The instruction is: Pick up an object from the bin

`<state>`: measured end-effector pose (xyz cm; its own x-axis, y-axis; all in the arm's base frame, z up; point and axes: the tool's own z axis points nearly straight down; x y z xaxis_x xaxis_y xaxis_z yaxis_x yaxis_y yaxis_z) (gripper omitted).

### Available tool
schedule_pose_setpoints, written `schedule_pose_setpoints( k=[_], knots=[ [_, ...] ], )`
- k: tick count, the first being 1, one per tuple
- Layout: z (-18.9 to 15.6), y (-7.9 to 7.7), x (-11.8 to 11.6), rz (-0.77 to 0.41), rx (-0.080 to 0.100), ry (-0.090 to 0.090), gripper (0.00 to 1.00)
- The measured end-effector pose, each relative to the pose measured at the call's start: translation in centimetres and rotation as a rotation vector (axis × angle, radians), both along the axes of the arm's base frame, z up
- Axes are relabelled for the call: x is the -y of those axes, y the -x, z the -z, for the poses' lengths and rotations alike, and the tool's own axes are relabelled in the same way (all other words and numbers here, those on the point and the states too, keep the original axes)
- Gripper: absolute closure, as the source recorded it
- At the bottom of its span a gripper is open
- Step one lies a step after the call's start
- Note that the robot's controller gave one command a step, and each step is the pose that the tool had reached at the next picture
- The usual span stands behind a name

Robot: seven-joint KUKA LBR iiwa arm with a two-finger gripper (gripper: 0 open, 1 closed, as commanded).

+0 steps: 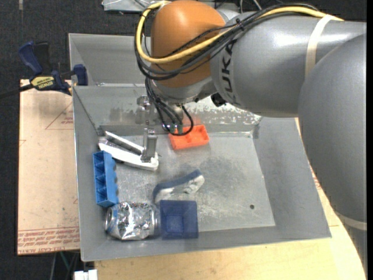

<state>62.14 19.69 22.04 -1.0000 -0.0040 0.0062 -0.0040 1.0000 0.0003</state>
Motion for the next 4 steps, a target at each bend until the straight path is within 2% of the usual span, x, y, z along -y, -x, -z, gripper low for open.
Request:
schedule_pose_setpoints(
  k=[1,2,3,4],
  knots=[
    [-0.5,-0.2,0.1,0.004,0.008,-0.001,0.0],
    [10.5,0.6,-0.2,0.276,0.007,-0.001,0.0],
    [6.0,0.8,1.1,0.21,0.015,-0.004,0.0],
    [12.0,0.7,-2.6,0.586,0.009,0.0,0.0]
  ],
)
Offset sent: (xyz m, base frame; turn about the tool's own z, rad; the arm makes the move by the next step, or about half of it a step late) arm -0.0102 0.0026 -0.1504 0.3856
